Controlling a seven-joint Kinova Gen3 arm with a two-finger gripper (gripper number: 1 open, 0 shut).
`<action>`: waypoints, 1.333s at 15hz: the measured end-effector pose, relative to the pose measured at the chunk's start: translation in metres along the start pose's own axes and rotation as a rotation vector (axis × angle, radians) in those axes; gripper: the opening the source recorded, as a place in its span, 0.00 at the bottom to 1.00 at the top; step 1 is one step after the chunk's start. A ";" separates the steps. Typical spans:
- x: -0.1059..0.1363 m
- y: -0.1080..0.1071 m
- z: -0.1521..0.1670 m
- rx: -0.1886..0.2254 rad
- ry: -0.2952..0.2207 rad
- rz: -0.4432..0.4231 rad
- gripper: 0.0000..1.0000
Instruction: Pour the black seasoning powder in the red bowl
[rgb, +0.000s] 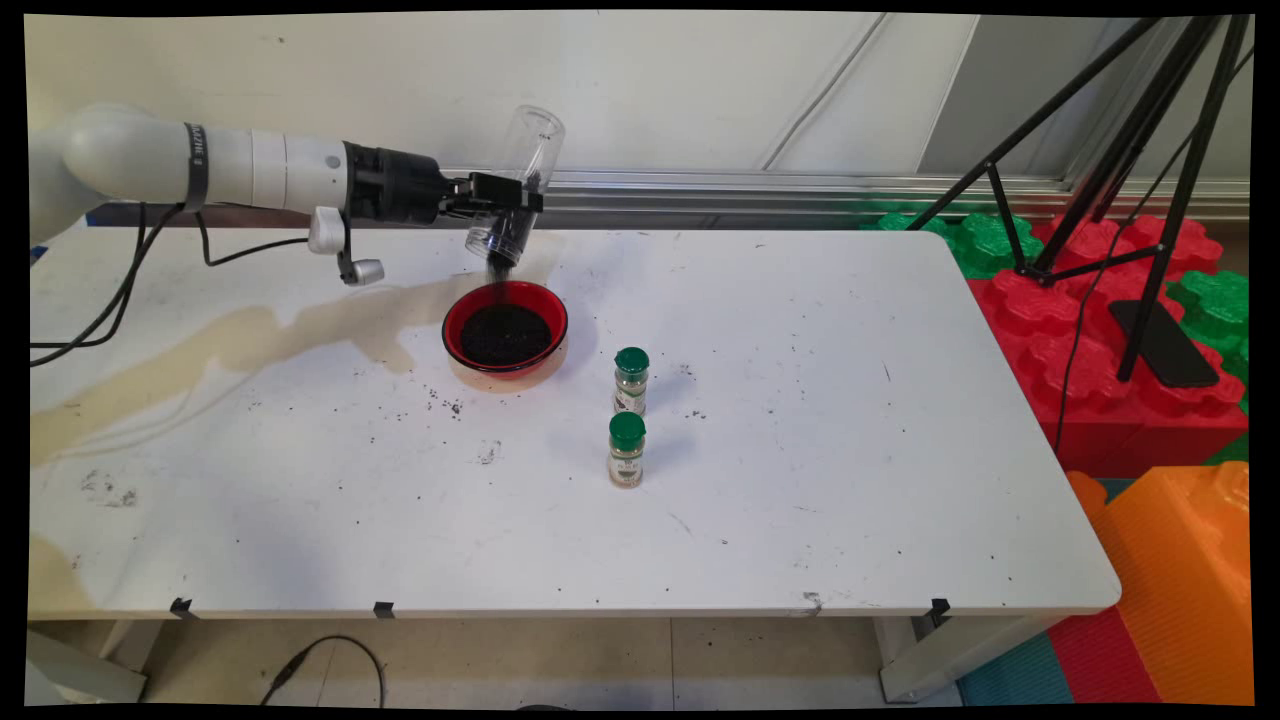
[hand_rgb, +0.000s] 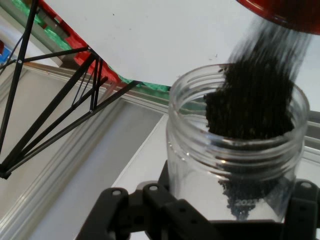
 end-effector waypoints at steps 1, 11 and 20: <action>0.000 0.000 0.000 0.001 0.000 0.003 0.00; 0.002 -0.004 0.000 0.007 0.002 0.036 0.00; 0.003 -0.006 0.000 0.014 0.002 0.069 0.00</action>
